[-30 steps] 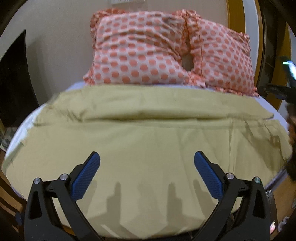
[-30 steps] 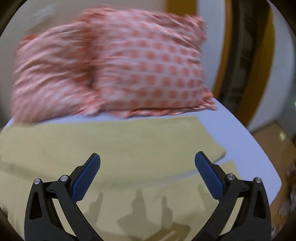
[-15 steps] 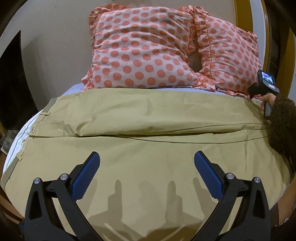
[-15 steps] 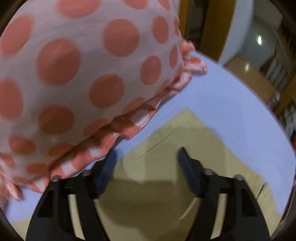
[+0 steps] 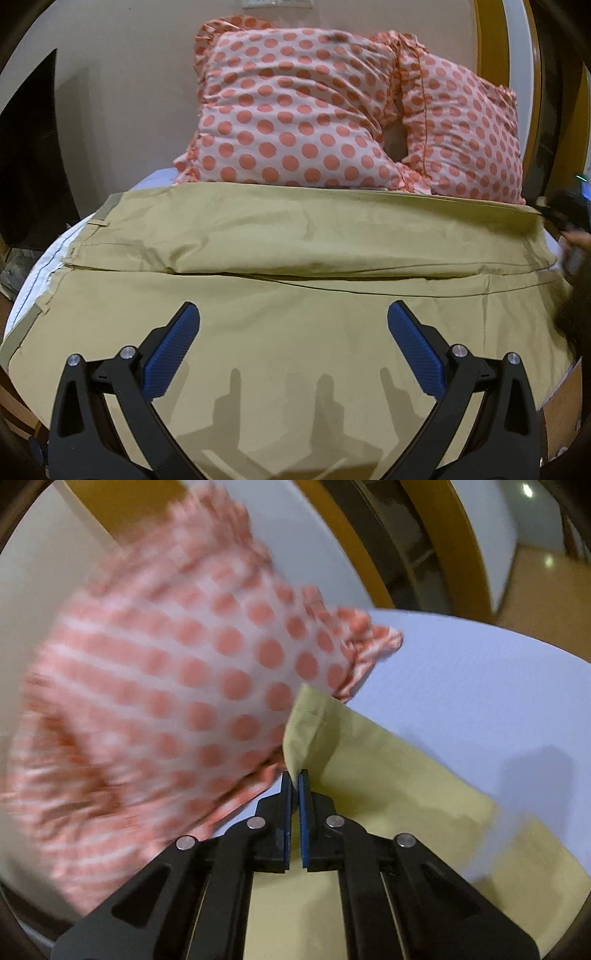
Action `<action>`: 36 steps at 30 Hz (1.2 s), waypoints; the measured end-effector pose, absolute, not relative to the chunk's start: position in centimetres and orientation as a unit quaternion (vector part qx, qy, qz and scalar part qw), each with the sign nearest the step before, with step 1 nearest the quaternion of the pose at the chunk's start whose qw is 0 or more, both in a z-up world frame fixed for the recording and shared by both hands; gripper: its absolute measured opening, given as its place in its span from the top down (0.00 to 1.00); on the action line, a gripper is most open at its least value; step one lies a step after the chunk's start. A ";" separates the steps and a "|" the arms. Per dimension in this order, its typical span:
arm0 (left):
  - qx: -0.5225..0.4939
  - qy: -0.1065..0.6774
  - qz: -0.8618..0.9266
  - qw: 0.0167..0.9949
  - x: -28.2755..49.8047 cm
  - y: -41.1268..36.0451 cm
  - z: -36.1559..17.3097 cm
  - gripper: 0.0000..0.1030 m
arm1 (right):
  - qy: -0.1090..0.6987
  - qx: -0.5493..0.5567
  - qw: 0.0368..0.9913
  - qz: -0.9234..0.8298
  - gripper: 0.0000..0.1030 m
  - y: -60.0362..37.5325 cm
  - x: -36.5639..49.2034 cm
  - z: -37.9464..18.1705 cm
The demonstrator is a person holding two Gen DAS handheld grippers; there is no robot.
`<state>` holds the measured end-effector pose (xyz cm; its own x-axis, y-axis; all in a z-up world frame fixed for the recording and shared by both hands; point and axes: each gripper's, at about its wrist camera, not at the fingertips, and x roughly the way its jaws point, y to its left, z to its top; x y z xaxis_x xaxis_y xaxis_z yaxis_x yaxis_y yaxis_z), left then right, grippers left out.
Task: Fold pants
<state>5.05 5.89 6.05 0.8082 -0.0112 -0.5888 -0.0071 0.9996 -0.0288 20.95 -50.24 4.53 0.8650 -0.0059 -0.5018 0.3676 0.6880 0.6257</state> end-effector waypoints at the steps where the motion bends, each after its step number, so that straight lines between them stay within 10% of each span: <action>1: -0.018 0.307 -0.002 0.952 4.9 6.3 6.3 0.02 | 0.225 0.389 0.889 -0.089 0.96 -49.9 18.2 5.0; 9: -0.050 0.283 -0.009 0.958 5.7 10.3 9.2 0.02 | 0.290 0.451 0.842 -0.065 0.95 -47.7 2.4 -0.1; 13: -0.083 0.288 -0.033 0.954 5.8 12.2 9.6 0.02 | 0.312 0.476 0.820 -0.063 0.50 -48.1 2.7 -1.3; 15: -0.108 0.288 -0.043 0.950 5.9 13.3 9.4 0.02 | 0.311 0.473 0.822 -0.067 0.47 -48.1 3.4 -1.2; 17: -0.149 0.297 -0.051 0.942 6.5 14.7 9.1 0.02 | 0.315 0.476 0.818 -0.072 0.53 -48.2 4.3 -1.6; 19: -0.186 0.309 -0.057 0.931 7.6 15.8 8.8 0.02 | 0.315 0.492 0.809 -0.072 0.98 -48.9 4.9 -2.8; 34: -0.257 0.406 0.023 0.877 23.1 20.7 6.0 0.12 | 0.201 0.525 0.827 -0.013 0.99 -51.7 4.6 -0.5; 36: -0.269 0.425 0.045 0.863 25.3 21.7 4.6 0.40 | 0.203 0.527 0.825 -0.014 0.99 -51.9 4.7 -0.7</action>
<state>25.29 21.66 4.63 0.6341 -0.1508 -0.7584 -0.3076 0.8506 -0.4264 4.72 -51.87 -0.69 0.9176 0.1912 -0.3485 0.2359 0.4437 0.8646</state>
